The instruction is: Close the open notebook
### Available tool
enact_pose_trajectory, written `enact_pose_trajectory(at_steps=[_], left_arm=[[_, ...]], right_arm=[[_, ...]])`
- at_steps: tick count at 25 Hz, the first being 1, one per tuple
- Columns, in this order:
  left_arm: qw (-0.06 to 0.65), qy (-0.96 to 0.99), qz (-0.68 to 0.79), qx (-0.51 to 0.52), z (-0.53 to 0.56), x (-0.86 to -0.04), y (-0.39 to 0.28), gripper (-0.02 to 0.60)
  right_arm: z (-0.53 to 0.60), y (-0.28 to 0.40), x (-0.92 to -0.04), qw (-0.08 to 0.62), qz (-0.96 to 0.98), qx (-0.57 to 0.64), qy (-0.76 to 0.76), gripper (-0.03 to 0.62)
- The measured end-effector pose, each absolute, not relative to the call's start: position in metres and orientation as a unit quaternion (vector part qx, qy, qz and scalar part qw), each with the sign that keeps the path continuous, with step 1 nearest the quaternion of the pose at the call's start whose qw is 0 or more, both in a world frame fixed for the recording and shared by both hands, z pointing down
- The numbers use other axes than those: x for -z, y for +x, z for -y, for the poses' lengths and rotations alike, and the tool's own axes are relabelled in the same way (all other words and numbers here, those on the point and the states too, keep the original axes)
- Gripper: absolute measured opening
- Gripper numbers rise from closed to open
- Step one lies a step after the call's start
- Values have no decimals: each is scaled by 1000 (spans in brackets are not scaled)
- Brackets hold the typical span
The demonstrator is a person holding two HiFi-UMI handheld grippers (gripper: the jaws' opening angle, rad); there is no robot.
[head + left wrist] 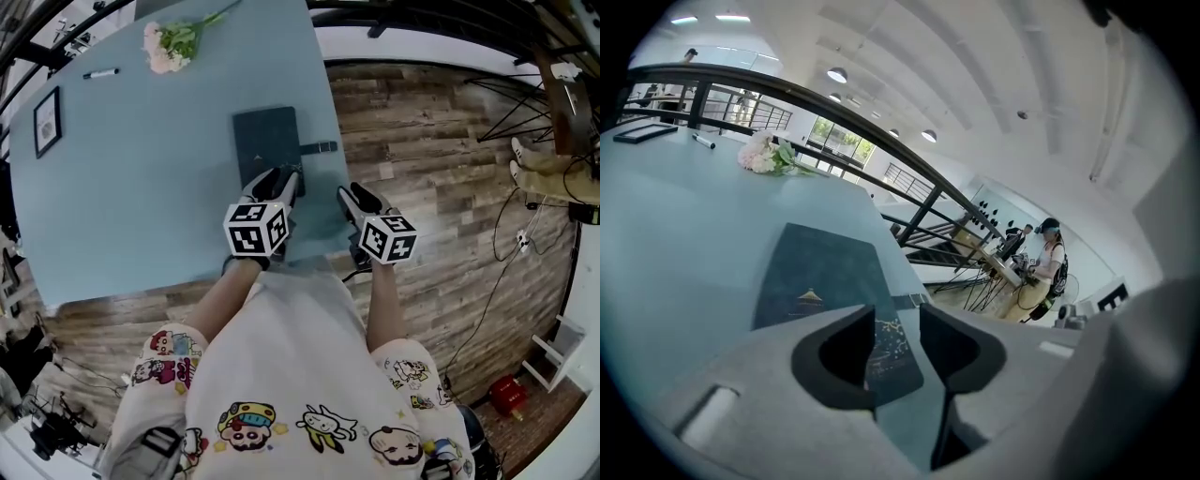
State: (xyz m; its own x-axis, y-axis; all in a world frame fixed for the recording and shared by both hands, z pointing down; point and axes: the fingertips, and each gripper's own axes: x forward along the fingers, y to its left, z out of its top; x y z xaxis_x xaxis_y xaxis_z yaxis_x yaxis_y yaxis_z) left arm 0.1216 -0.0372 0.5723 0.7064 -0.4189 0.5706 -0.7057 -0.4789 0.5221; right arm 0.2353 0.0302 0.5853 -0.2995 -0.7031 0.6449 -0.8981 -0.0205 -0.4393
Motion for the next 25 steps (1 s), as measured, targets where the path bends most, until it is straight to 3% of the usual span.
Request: enact_pose_trajectory(at_steps=[12,25], left_arm=[[364,851,353,-136,48,-532,94,158],[273,866,414,-67,70,-443,10,158]], right_arm=[[1,219,-543,102,743,-362,554,155],[56,143,-415,113,859,-165,472,156]])
